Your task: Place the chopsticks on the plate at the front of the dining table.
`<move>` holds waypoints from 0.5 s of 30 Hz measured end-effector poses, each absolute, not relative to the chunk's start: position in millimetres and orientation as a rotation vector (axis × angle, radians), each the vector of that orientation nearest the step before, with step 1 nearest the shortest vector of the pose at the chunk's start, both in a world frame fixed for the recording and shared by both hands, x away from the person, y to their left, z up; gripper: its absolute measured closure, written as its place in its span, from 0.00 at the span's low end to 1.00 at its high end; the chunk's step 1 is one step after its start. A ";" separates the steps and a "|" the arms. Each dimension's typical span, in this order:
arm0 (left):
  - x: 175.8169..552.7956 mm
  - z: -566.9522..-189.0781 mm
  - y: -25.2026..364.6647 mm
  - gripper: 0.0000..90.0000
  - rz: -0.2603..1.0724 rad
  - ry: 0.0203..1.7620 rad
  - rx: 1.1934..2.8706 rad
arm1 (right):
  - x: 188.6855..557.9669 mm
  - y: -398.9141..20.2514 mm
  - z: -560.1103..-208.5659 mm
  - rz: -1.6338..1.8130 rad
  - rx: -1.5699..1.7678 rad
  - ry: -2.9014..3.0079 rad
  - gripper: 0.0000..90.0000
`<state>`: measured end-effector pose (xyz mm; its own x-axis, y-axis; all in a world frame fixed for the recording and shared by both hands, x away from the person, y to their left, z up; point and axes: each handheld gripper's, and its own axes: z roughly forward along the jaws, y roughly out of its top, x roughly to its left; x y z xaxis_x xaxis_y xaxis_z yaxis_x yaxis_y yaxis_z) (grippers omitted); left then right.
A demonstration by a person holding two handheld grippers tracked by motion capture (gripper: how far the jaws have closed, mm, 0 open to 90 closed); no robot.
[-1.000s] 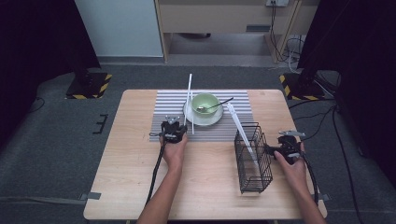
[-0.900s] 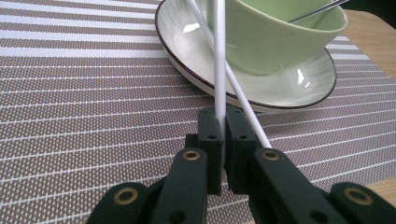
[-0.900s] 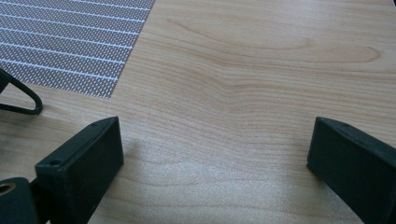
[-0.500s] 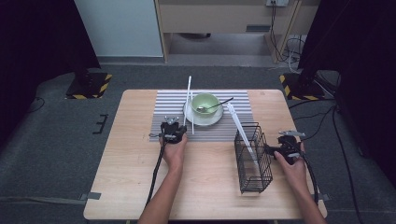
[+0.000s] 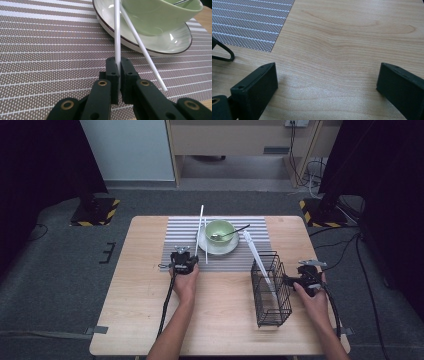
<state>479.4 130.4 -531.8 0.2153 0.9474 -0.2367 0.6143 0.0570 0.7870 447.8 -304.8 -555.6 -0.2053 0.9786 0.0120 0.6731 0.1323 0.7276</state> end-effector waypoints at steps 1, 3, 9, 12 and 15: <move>479.6 -531.9 130.7 0.96 0.495 1.491 1.645 | 447.8 -304.8 -555.6 0.849 1.584 1.941 0.04; 479.8 -532.2 131.3 0.96 0.496 1.492 1.649 | 447.8 -304.8 -555.6 0.849 1.584 1.941 0.04; 480.3 -533.3 132.2 0.96 0.492 1.501 1.637 | 447.8 -304.8 -555.7 0.849 1.584 1.941 0.04; 480.3 -533.3 132.5 0.96 0.493 1.503 1.638 | 447.8 -304.8 -555.7 0.849 1.584 1.941 0.04; 480.2 -533.0 132.4 0.96 0.495 1.503 1.638 | 447.8 -304.8 -555.7 0.849 1.584 1.941 0.04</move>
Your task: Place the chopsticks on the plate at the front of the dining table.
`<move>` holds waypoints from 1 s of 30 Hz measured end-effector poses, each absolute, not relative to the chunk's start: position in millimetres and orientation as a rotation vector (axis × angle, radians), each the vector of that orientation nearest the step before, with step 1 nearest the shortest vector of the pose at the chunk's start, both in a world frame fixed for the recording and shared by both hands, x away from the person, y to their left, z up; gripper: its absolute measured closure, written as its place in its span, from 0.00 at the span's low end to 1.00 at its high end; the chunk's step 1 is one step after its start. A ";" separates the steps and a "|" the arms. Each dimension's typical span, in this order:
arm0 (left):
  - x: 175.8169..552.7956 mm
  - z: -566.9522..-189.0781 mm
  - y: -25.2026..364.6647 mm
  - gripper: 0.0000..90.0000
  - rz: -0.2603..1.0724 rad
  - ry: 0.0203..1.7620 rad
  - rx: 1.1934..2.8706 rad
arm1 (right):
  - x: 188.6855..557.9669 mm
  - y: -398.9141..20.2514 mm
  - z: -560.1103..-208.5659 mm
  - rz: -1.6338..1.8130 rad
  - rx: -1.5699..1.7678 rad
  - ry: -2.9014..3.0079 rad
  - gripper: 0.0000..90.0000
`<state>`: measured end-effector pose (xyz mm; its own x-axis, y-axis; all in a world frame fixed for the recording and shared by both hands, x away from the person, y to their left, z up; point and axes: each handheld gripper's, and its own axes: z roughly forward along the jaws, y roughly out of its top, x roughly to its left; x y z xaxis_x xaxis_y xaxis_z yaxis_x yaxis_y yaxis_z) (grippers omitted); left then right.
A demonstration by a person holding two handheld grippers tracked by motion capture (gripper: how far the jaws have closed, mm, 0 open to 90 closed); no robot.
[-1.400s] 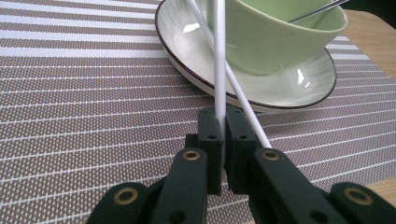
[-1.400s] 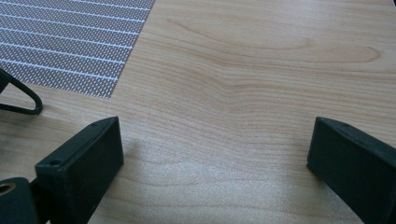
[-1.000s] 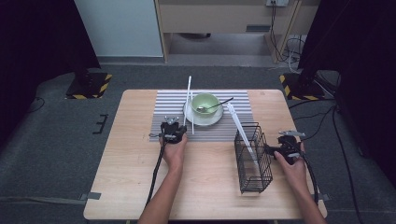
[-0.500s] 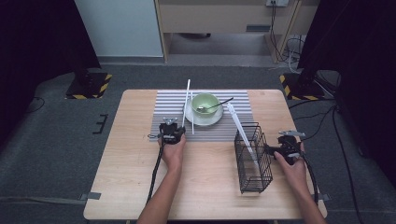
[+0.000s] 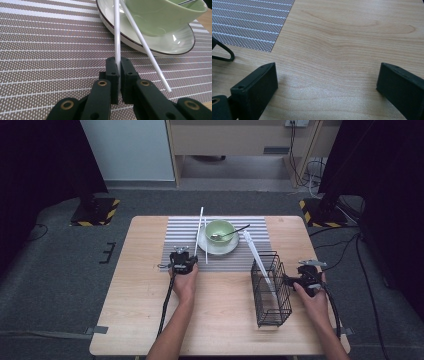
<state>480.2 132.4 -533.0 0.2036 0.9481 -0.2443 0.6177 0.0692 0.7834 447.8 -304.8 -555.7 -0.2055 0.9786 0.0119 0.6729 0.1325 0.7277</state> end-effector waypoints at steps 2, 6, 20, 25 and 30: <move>480.3 -532.9 132.6 0.96 0.492 1.504 1.634 | 447.8 -304.8 -555.7 0.849 1.584 1.941 0.04; 480.8 -534.0 132.5 0.96 0.492 1.507 1.635 | 447.8 -304.9 -555.6 0.849 1.584 1.941 0.04; 481.1 -534.1 131.7 0.96 0.489 1.512 1.631 | 447.8 -304.8 -555.7 0.849 1.584 1.941 0.04; 481.2 -533.8 132.3 0.96 0.494 1.513 1.631 | 447.8 -304.9 -555.7 0.849 1.583 1.942 0.04; 481.4 -534.2 132.7 0.95 0.494 1.518 1.630 | 447.8 -304.9 -555.7 0.849 1.583 1.941 0.04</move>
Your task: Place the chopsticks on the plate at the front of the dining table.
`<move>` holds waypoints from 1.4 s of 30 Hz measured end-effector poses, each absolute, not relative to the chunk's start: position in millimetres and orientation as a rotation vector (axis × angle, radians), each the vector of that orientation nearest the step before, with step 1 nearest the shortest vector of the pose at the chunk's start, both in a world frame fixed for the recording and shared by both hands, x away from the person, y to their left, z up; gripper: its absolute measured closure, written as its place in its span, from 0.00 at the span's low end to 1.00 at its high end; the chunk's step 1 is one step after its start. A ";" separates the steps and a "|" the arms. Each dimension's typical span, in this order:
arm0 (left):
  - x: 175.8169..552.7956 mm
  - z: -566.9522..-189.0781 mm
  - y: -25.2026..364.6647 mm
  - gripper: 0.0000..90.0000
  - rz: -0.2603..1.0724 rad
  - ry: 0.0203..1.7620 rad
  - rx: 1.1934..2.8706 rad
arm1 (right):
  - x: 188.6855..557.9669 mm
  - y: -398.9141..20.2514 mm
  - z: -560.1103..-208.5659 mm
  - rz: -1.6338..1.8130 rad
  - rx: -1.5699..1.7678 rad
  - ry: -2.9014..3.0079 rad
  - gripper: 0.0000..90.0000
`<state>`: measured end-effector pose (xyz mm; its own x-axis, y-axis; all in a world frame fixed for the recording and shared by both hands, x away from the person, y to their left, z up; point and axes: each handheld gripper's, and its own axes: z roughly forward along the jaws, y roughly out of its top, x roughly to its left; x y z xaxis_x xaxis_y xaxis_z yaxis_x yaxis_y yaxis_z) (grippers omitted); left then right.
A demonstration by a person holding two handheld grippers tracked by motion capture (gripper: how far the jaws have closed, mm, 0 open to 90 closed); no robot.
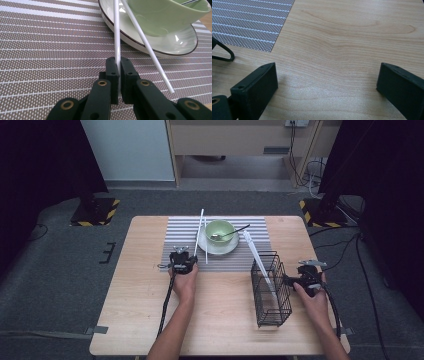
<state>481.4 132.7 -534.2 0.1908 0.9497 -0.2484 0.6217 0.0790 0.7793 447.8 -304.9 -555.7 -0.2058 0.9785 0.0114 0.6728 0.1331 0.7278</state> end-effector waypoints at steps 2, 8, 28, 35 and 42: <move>481.2 -534.3 132.5 0.96 0.494 1.519 1.635 | 447.8 -304.9 -555.7 0.849 1.583 1.942 0.04; 480.8 -534.8 131.7 0.95 0.493 1.519 1.637 | 447.8 -304.9 -555.7 0.849 1.584 1.941 0.04; 479.5 -536.8 133.0 0.95 0.497 1.532 1.639 | 447.9 -304.9 -555.7 0.850 1.583 1.943 0.04; 479.3 -536.6 132.9 0.95 0.498 1.538 1.637 | 447.9 -304.9 -555.7 0.850 1.583 1.943 0.04; 478.5 -535.2 131.8 0.95 0.508 1.541 1.633 | 447.9 -304.9 -555.7 0.850 1.583 1.943 0.04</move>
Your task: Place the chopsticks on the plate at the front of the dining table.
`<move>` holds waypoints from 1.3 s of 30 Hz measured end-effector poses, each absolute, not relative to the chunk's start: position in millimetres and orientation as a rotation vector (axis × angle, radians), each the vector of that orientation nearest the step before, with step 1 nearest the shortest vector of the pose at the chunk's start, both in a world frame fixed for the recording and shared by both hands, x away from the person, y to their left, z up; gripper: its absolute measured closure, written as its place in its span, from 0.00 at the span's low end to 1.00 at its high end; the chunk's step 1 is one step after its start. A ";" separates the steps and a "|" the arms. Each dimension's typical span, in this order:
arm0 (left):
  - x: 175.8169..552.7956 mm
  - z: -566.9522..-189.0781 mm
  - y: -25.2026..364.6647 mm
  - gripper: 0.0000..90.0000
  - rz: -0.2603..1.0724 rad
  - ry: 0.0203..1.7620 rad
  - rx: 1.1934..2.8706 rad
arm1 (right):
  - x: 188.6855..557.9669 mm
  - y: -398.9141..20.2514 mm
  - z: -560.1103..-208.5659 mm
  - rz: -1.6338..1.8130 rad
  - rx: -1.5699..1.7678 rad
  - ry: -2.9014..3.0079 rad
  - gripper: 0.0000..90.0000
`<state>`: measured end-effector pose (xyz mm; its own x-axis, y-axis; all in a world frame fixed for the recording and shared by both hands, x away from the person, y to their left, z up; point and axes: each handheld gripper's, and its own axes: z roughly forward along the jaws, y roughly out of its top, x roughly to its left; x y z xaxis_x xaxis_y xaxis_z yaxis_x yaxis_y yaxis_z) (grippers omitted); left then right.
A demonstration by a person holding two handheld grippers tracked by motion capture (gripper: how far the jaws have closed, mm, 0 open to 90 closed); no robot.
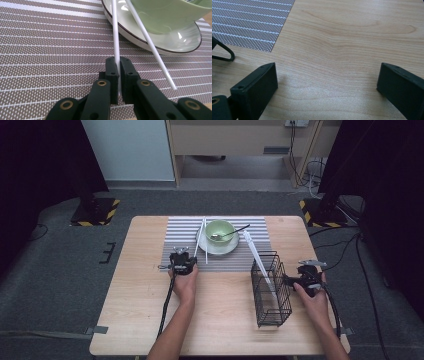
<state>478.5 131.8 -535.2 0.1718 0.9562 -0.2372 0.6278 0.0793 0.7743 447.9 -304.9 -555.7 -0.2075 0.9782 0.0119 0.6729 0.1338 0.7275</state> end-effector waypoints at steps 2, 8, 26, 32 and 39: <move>478.3 -535.2 131.5 0.95 0.511 1.543 1.633 | 447.9 -304.9 -555.7 0.850 1.583 1.943 0.04; 478.1 -535.5 129.3 0.95 0.516 1.551 1.623 | 447.9 -304.9 -555.7 0.850 1.583 1.943 0.04; 478.2 -538.3 122.7 0.82 0.564 1.523 1.669 | 448.1 -304.8 -555.7 0.849 1.582 1.943 0.04; 477.6 -537.4 123.0 0.71 0.623 1.488 1.728 | 448.1 -304.8 -555.7 0.849 1.582 1.943 0.04; 476.4 -536.2 123.3 0.62 0.635 1.443 1.784 | 448.0 -304.6 -555.7 0.849 1.584 1.943 0.03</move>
<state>476.4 123.3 -536.2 0.2438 0.9671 -0.0731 0.5995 -0.0910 0.7952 448.0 -304.6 -555.7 -0.2066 0.9784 0.0123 0.6740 0.1331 0.7266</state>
